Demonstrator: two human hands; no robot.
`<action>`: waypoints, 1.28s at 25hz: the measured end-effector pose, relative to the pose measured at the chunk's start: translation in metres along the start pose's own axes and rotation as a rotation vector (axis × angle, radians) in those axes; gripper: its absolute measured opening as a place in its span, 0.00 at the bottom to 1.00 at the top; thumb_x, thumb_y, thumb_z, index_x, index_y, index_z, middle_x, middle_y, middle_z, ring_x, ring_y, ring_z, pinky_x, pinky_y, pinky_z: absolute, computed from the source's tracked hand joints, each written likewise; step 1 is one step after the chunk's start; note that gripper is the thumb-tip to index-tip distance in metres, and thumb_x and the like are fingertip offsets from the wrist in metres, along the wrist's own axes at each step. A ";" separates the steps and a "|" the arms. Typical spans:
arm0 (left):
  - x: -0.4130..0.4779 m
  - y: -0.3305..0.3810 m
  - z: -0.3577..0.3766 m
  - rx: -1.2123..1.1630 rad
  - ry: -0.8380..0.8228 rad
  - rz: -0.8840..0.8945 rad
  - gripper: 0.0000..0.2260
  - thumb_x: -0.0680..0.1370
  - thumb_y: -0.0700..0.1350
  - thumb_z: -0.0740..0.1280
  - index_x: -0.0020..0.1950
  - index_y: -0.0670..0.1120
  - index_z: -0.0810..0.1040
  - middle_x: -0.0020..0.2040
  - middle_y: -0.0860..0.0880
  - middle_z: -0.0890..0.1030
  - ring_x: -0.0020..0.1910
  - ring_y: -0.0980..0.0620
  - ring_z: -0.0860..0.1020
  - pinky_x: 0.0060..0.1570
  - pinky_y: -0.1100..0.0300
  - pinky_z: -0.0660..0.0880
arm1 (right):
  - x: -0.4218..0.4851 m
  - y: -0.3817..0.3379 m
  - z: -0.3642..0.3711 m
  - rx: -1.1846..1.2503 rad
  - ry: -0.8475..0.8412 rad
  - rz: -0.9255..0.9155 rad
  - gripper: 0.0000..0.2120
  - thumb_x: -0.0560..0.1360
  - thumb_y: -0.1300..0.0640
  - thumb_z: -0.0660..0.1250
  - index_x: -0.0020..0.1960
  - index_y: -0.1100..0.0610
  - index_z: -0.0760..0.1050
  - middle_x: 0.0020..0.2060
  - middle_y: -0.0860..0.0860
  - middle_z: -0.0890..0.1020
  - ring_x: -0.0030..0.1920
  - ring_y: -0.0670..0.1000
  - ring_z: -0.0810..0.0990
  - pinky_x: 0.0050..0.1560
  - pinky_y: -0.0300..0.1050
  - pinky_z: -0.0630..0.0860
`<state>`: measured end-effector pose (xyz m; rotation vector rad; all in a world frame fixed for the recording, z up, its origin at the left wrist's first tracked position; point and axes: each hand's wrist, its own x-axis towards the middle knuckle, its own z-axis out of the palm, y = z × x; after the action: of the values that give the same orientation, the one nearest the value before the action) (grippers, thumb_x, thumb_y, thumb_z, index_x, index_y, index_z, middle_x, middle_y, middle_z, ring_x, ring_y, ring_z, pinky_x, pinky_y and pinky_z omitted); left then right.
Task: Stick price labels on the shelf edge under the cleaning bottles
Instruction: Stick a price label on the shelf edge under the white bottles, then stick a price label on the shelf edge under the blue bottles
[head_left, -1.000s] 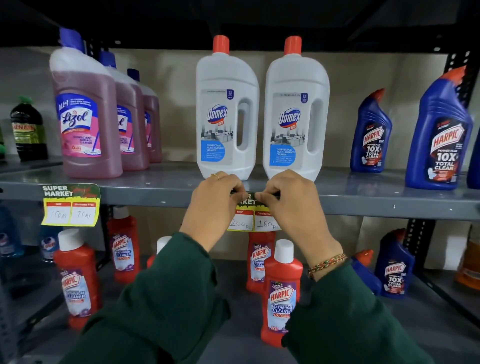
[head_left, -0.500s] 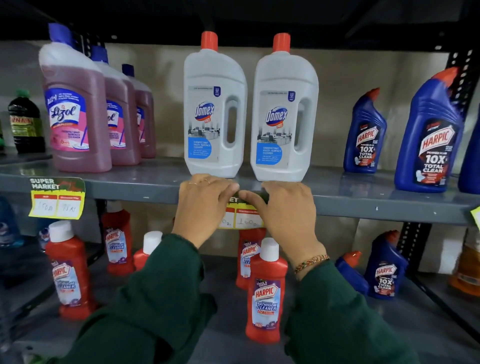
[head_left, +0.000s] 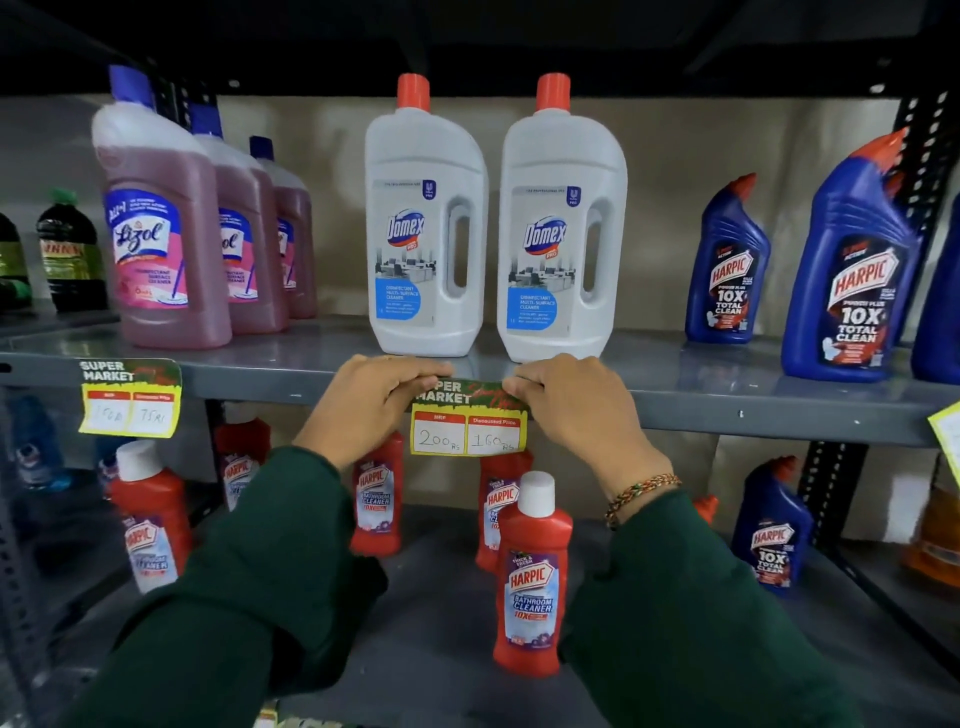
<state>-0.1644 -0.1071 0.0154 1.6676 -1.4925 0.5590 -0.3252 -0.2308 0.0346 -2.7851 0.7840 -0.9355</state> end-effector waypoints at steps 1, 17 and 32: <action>-0.001 -0.001 0.000 -0.009 -0.001 0.000 0.09 0.76 0.38 0.65 0.54 0.45 0.80 0.49 0.46 0.84 0.46 0.64 0.76 0.42 0.81 0.67 | -0.001 -0.001 -0.001 -0.010 -0.003 -0.002 0.15 0.77 0.46 0.57 0.47 0.55 0.77 0.47 0.56 0.83 0.48 0.58 0.78 0.52 0.55 0.77; 0.053 0.133 0.104 0.092 0.273 0.261 0.16 0.78 0.47 0.55 0.55 0.41 0.78 0.50 0.41 0.84 0.49 0.42 0.80 0.50 0.52 0.73 | -0.057 0.122 -0.060 0.332 0.617 0.040 0.12 0.73 0.67 0.61 0.52 0.58 0.78 0.54 0.55 0.82 0.57 0.53 0.77 0.60 0.38 0.70; 0.080 0.256 0.269 0.536 0.250 0.288 0.11 0.79 0.45 0.58 0.42 0.44 0.77 0.37 0.45 0.84 0.34 0.43 0.78 0.32 0.54 0.67 | -0.120 0.294 -0.123 0.296 0.496 0.482 0.07 0.70 0.59 0.69 0.45 0.59 0.73 0.49 0.58 0.80 0.51 0.57 0.77 0.47 0.48 0.72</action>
<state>-0.4441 -0.3625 -0.0067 1.6904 -1.4832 1.3715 -0.6083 -0.4158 -0.0037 -1.9924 1.1882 -1.4975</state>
